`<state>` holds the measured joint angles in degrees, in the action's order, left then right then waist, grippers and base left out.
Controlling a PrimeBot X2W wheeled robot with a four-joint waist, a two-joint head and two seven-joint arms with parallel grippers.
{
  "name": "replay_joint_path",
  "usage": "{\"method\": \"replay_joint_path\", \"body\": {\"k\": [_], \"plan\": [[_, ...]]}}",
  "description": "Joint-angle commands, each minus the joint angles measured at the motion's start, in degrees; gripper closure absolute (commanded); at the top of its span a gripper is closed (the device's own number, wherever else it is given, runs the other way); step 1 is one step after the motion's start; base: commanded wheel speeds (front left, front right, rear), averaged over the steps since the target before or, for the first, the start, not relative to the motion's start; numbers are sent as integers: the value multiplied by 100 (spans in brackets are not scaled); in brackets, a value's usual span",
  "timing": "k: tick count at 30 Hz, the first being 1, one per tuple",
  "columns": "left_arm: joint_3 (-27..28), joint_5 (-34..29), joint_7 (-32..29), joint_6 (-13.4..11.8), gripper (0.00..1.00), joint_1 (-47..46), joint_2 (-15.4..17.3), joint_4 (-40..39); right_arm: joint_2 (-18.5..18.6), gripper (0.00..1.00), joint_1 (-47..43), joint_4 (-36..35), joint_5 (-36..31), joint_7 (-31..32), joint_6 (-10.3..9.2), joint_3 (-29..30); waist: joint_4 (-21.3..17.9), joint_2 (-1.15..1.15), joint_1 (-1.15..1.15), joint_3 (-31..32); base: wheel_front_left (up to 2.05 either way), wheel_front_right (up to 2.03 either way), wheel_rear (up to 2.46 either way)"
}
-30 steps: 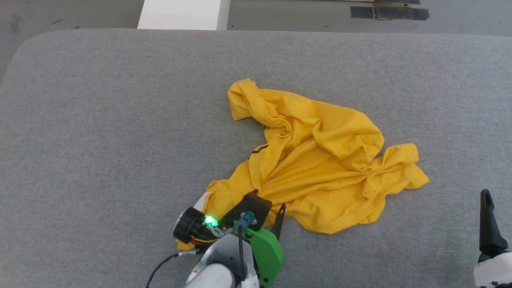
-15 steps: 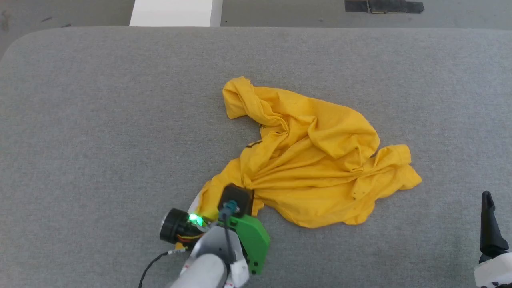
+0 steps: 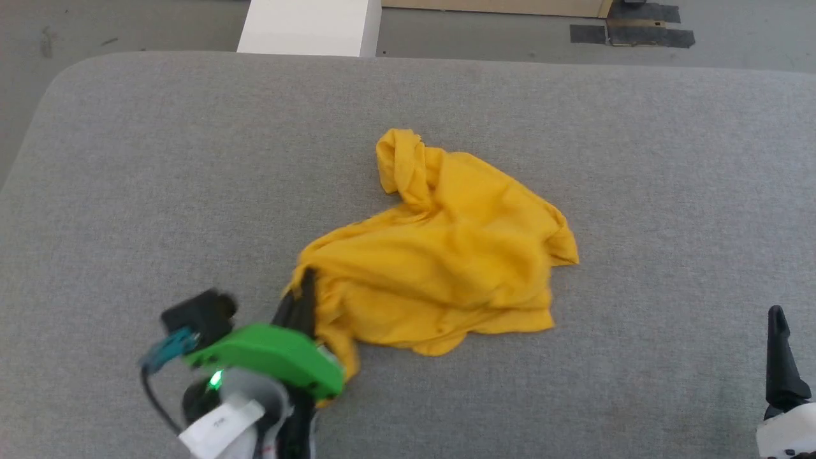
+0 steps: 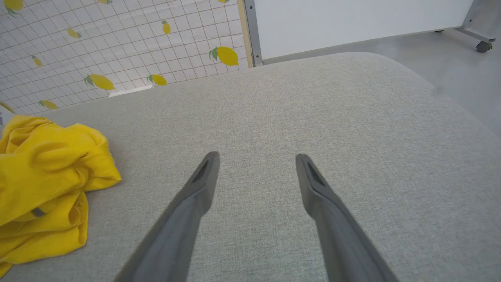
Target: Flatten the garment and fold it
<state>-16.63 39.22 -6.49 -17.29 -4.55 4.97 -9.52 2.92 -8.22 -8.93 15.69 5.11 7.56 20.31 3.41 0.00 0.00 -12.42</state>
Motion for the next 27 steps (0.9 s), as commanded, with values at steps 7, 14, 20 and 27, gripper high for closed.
{"method": "replay_joint_path", "body": {"k": [7,14,20,27], "plan": [[573,168,587,-84,0,565,93,761,-4,0,17,20,20,40,-8,-26,-8,0,0,-71,0,0,0],[337,-62,1325,586,0,227,133,330,-4,0,-2,-9,-25,99,-8,27,61,0,0,5,0,0,0],[359,-1426,1981,272,0,64,649,32,-4,0,-63,6,-35,130,-8,-28,55,0,0,177,0,0,0],[219,-2639,2130,-251,0,506,894,75,-4,0,-215,72,-24,122,-8,-110,2,0,0,411,0,0,0]]}}
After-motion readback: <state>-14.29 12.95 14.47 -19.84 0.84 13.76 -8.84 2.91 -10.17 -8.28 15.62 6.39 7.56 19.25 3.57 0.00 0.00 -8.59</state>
